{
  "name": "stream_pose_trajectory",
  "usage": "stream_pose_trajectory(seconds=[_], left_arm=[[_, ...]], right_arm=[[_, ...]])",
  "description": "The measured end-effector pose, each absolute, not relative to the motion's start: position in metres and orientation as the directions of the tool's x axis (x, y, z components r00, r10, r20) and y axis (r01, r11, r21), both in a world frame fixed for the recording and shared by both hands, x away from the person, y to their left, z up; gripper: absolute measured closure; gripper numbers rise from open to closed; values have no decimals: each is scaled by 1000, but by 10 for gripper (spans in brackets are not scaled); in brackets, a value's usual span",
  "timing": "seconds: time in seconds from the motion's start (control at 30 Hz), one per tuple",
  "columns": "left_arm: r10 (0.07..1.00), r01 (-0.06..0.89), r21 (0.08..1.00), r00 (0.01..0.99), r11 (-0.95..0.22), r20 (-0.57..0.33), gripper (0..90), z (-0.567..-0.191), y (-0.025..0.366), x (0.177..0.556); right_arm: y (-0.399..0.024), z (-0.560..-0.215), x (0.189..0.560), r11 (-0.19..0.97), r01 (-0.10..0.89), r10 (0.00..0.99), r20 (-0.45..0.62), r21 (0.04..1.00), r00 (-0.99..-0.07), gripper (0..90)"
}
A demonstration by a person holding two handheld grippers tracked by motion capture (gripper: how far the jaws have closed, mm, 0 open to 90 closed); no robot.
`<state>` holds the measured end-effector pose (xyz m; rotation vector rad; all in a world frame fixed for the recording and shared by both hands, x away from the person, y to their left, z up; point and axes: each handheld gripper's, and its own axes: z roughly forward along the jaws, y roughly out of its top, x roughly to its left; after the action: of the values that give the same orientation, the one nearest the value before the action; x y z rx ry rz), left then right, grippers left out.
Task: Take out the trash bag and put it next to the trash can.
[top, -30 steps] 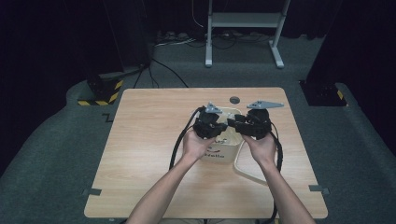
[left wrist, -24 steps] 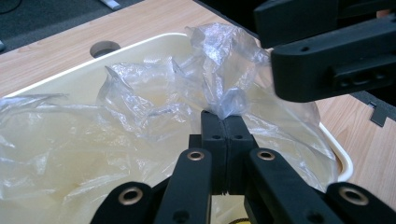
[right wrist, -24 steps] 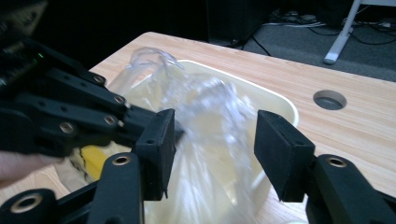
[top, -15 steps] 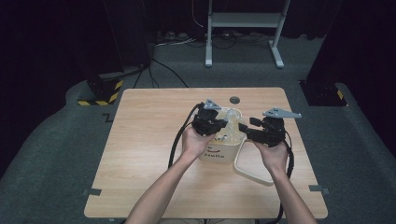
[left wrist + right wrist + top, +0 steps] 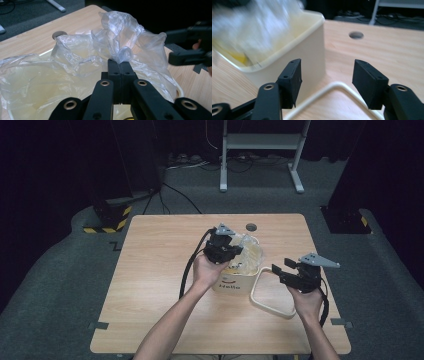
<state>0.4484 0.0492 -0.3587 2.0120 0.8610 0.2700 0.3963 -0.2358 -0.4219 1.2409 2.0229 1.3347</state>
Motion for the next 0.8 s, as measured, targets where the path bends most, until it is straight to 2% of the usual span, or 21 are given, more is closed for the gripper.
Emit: stream_pose_trajectory(seconds=[0.1,0.4,0.8], left_arm=[[665,464,814,735,-350,-133,898,-355,49,448],[663,455,821,737,-345,-130,898,-347,51,448],[659,448,830,740,-331,-136,898,-333,54,448]], right_arm=[[-242,-438,393,167,452,860,96,876,-502,459],[-255,-485,392,207,520,890,62,829,-452,466],[-249,-515,397,297,560,894,-19,773,-447,431]])
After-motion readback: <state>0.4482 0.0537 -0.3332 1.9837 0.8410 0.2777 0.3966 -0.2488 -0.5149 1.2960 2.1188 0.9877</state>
